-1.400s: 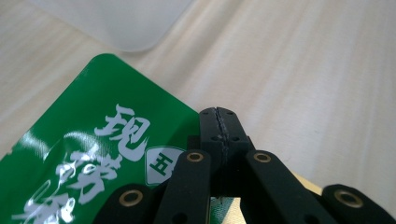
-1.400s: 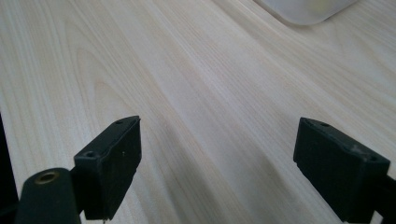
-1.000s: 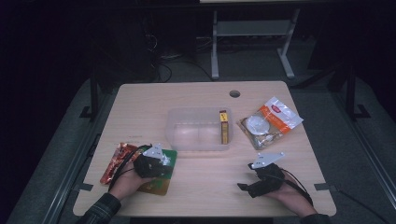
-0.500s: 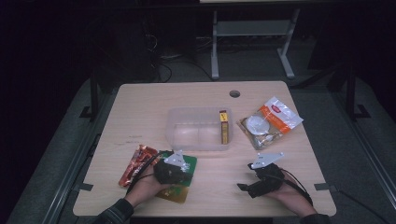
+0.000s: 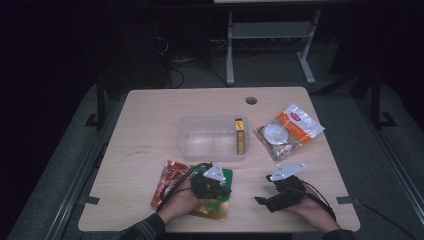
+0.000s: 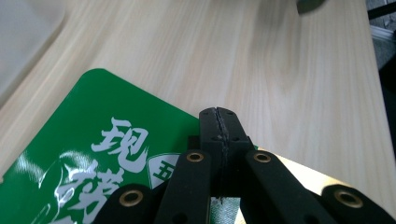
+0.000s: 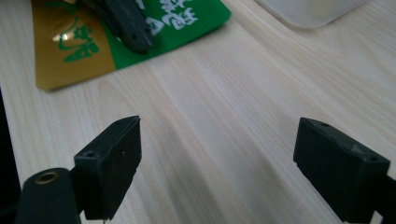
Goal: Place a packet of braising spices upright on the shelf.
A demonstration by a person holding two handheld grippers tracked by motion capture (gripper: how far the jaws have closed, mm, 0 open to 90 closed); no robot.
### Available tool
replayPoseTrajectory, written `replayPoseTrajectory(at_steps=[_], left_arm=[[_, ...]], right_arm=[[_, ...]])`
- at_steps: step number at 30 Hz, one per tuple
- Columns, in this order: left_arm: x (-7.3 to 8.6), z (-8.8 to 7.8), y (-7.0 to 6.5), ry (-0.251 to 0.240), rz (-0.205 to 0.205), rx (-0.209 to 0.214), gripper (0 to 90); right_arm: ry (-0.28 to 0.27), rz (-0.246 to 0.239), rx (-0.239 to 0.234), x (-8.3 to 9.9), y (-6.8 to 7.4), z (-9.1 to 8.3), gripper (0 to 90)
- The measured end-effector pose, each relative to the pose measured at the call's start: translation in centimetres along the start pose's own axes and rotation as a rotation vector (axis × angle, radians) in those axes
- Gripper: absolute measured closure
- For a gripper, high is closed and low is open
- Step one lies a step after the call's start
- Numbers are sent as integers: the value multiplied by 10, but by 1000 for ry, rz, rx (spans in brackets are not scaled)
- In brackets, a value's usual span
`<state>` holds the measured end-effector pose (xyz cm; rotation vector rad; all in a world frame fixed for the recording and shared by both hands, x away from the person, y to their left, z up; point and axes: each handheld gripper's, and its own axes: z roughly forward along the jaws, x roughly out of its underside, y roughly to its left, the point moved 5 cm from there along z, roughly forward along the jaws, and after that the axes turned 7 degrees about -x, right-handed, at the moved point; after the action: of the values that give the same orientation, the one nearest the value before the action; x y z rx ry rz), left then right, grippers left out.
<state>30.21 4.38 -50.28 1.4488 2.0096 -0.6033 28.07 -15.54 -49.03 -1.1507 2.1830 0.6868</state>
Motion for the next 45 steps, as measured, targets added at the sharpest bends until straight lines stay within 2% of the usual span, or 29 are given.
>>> replayPoseTrajectory(at_steps=[3,5,7,11,14,18,19,20,21,22,23,25,28,30,31,32,33,34,35,37,38,42,44,45], left_arm=[[-13,14,-1,-23,-3,6,900],[-16,18,-1,-29,-4,9,900],[-25,27,1,-45,-4,0,900],[-29,32,3,-51,-15,2,900],[-30,28,6,-63,-20,3,900],[-30,6,13,-89,-16,-5,900],[-24,-7,18,-77,-1,-26,900],[-24,-7,18,-77,-1,-26,900],[-21,-13,20,-71,5,-41,900],[-13,-26,27,-56,11,-78,900],[-13,-26,27,-56,11,-78,900],[-4,-38,37,-52,7,-122,900],[14,-55,53,-40,-25,-171,900],[28,-66,64,-12,-37,-199,900],[41,-75,74,-3,-63,-228,900],[41,-75,74,-3,-63,-228,900],[51,-82,83,-9,-92,-248,900],[51,-82,83,-9,-92,-248,900],[57,-84,89,-19,-121,-252,900],[59,-83,92,-8,-115,-252,900],[60,-80,93,-9,-125,-243,900],[63,-69,94,46,-80,-263,900],[62,-67,93,41,-88,-259,900],[62,-67,92,55,-76,-253,900]], right_arm=[[-2,-4,-1,0,0,-1,147],[-1,-1,-1,0,0,-1,147],[-5,1,-2,0,0,-2,147],[-10,-1,0,1,0,-3,147],[-10,-3,-2,1,0,-3,147],[-10,-2,-1,1,0,-3,147],[-11,-2,0,1,0,-3,147],[-11,-2,0,1,0,-3,147],[-11,-1,0,1,0,-3,147],[-8,4,-1,1,1,-3,147],[-8,4,-1,1,1,-3,147],[-8,2,-2,1,1,-3,147],[-9,-6,-2,1,1,-2,147],[-7,0,-3,1,2,-2,147],[-5,2,-4,1,1,-2,147],[-4,4,-3,1,1,-2,147],[-5,5,-3,1,1,-2,147],[-4,6,-4,1,1,-2,147],[-2,6,-4,1,1,-1,147],[0,2,-2,1,1,-1,147],[-2,2,0,1,1,-1,147],[1,-1,-5,0,2,0,147],[1,0,-6,1,1,0,147],[0,1,-6,1,1,0,147]])
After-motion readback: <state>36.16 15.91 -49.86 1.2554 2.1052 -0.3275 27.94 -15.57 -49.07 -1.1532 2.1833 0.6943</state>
